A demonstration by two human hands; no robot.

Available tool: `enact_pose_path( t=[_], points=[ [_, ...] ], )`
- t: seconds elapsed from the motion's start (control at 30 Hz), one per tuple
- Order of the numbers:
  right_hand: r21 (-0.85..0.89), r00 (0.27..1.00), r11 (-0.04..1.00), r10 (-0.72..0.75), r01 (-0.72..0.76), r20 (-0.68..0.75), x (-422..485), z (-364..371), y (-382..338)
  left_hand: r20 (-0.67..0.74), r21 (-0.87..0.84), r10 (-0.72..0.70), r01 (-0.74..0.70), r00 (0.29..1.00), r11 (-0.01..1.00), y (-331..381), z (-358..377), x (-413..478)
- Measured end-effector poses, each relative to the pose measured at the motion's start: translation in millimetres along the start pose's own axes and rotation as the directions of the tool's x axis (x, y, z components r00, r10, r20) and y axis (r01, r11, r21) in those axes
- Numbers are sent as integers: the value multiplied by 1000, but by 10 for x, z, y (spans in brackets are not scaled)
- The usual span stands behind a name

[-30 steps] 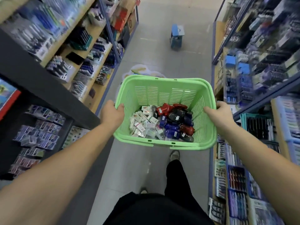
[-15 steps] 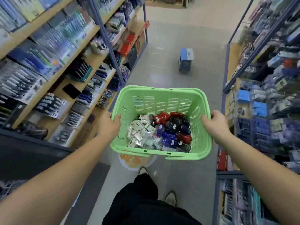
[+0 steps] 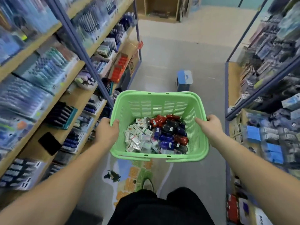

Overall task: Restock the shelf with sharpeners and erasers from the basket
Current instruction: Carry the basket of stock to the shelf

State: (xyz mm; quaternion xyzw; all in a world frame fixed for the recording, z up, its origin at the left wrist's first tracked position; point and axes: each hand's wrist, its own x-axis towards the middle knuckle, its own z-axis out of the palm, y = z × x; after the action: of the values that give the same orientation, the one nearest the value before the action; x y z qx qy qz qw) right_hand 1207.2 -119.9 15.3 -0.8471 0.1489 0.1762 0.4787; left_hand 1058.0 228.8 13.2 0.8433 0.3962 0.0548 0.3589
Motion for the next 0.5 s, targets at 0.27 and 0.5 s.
enact_pose_path(
  t=[0.27, 0.5],
  points=[
    [74, 998, 997, 28, -24, -57, 1615, -106, -904, 32, 13, 42, -42, 999, 999, 1120, 662, 1679],
    [57, 998, 997, -55, 57, -33, 3209, -236, -1808, -9, -26, 1, -2, 1000, 1000, 2061, 1245, 2893]
  ],
)
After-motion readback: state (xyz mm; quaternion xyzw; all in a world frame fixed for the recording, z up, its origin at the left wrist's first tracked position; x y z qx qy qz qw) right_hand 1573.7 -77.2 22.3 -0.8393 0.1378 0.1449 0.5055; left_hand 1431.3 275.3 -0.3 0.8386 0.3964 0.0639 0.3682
